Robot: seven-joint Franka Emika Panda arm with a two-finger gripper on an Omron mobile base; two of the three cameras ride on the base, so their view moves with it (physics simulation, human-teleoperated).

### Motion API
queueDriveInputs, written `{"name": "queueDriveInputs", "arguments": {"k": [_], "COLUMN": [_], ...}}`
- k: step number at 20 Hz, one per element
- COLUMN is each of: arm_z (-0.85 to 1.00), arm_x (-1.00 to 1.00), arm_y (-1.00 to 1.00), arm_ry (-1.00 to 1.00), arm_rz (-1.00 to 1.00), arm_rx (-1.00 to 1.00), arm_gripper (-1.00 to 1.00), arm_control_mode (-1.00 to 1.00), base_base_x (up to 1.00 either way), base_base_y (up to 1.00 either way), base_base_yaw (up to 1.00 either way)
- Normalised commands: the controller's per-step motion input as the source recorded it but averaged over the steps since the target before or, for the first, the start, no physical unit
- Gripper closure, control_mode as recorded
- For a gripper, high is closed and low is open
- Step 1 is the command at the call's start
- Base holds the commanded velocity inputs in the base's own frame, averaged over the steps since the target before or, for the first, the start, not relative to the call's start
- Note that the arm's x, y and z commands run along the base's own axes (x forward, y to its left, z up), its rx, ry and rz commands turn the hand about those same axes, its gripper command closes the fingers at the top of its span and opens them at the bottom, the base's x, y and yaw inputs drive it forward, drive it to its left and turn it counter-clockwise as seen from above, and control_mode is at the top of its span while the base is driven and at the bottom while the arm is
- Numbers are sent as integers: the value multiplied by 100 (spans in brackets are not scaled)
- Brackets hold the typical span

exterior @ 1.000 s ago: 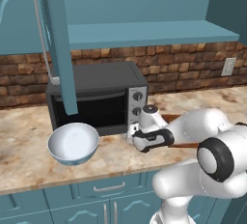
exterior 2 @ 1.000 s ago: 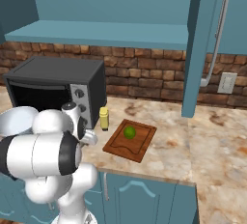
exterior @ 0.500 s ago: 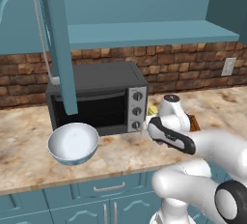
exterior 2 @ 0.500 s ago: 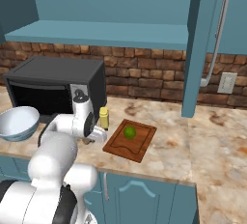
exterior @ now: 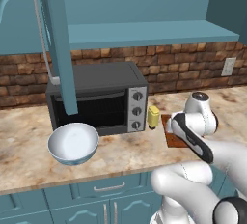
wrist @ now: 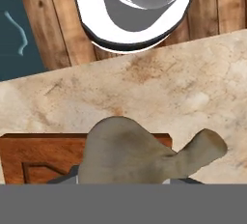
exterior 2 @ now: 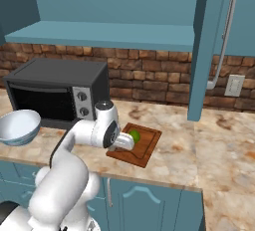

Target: Open the cabinet. Place the bowl and condiment on the counter. Then place the lime and garlic on the cutting board.

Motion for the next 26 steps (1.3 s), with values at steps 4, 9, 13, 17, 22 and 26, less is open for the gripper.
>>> {"name": "queueDriveInputs", "arguments": {"k": [4,9,13,17,22,26], "arm_z": [-2,-26,-30,-6,0,0], "arm_x": [39,45,21,21,30,23], "arm_y": [-47,-20,-2,0,0,0], "arm_ry": [0,0,0,0,-2,-5], "arm_rz": [0,5,7,2,0,0], "arm_rx": [0,0,0,-1,-2,-3], "arm_gripper": [100,100,100,100,100,100], "arm_control_mode": [-100,-100,-100,-100,-100,-100], "base_base_x": [0,0,0,0,0,0], "base_base_y": [0,0,0,0,0,0], "base_base_yaw": [0,0,0,0,0,0]}}
